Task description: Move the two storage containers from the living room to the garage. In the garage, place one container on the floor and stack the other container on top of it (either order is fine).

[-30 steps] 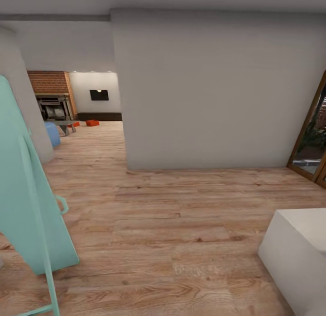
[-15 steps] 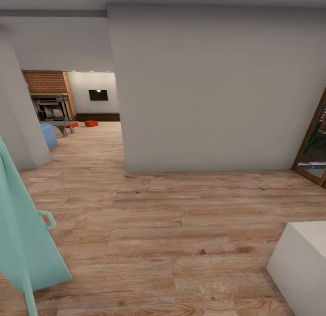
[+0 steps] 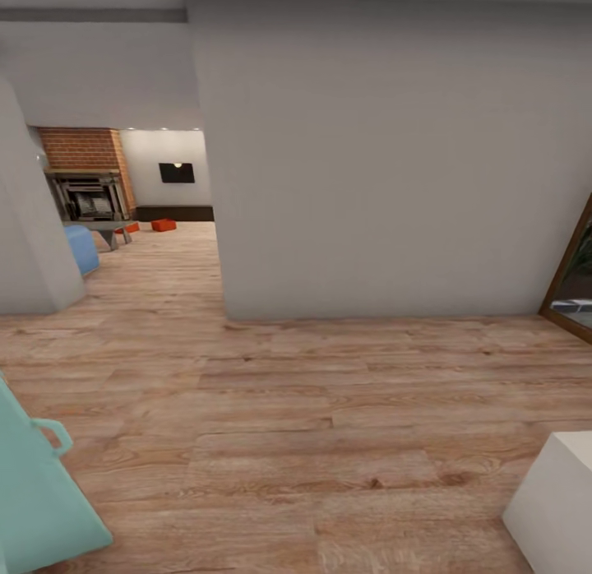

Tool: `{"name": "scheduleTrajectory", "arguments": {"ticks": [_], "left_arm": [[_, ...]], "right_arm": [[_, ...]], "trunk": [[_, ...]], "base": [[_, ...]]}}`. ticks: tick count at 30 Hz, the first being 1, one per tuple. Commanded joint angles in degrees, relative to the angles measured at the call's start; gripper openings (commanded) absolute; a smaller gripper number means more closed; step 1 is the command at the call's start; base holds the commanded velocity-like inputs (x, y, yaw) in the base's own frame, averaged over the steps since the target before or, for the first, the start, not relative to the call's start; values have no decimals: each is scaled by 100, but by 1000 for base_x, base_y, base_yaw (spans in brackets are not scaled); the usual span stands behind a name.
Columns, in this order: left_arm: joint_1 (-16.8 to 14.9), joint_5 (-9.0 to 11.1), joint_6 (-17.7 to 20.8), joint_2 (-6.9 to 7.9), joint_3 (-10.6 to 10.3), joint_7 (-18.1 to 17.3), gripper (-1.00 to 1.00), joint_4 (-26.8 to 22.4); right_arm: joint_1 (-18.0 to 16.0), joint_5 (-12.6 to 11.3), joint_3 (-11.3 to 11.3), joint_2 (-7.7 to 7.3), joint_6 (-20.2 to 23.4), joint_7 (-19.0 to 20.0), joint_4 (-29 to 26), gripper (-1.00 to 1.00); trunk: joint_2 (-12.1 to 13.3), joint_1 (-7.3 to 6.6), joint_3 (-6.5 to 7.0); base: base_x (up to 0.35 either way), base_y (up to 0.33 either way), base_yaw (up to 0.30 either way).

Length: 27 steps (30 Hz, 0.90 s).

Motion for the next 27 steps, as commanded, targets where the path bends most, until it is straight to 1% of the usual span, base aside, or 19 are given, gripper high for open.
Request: {"name": "scheduleTrajectory", "arguments": {"ticks": [1,6,13,27], "left_arm": [[-2,32,-12,-1,15,-2,100,-1],[-3,31,-12,-1,15,-2,100,-1],[-2,31,-12,-1,15,-2,100,-1],[-5,31,-13,-1,15,-2,100,-1]], "right_arm": [[-6,-47,48,5,-32,-7,18,100],[-6,-47,48,5,-34,-7,18,100],[-6,-47,48,-2,-37,-11,18,100],[-6,-47,48,-4,-33,-11,16,100]], "trunk": [[-2,3,-5],[-2,3,-5],[-2,3,-5],[-2,3,-5]], "base": [[321,0,0],[321,0,42],[321,0,213],[321,0,14]]}}
